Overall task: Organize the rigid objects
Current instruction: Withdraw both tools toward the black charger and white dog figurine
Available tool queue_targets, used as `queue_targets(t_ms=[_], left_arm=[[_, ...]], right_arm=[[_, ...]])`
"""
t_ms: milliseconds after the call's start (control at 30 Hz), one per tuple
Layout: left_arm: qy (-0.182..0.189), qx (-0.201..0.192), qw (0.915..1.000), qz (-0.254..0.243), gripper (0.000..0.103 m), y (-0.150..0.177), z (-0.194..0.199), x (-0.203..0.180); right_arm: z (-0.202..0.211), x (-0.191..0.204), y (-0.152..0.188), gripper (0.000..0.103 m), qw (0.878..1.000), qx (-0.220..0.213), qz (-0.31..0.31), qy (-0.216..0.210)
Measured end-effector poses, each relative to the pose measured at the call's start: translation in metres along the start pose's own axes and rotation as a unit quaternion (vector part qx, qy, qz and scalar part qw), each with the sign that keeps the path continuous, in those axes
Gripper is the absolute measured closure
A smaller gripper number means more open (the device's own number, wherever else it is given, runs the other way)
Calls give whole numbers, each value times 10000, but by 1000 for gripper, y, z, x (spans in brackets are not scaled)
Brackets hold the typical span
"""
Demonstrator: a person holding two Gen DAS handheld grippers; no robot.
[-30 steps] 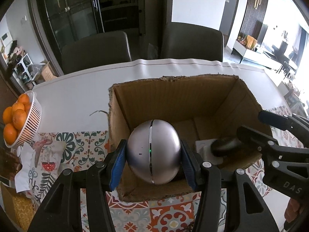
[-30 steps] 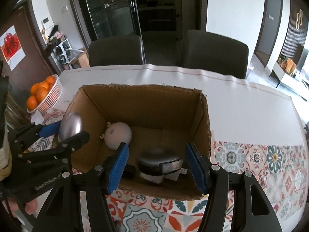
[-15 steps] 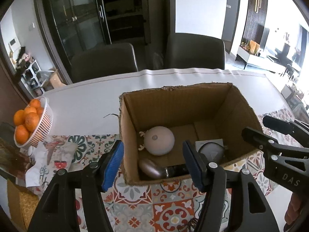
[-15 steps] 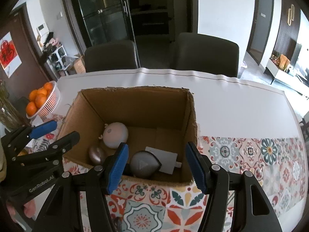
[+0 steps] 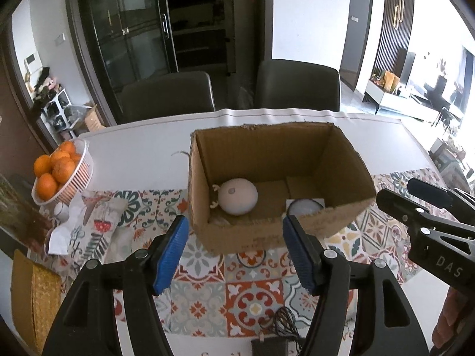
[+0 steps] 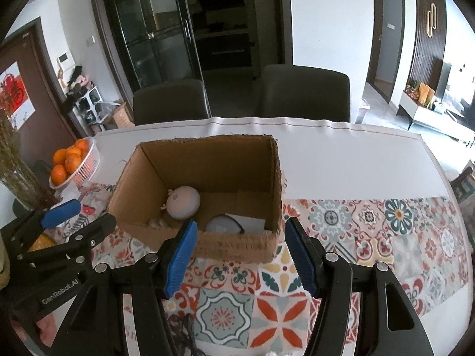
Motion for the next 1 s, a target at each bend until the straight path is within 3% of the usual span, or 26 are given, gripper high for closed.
queue_targets(t_ms=[267,1000], left_arm=[[74,247,9996,136,36,32,7,-10],[285,1286,9905,389,31,113,-13,-33]], right_arm=[[12,-6,28,40,9999,105,-94,64],[4,-27,108,38,9939,1008,-430,102]])
Point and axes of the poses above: each gripper's, at about its wrist camera, not at the fingertips, and z roughly against the way its jaws point, x to its left, y to its underside, the point moved 5 cm from there along -z, roughly the way its jaws point
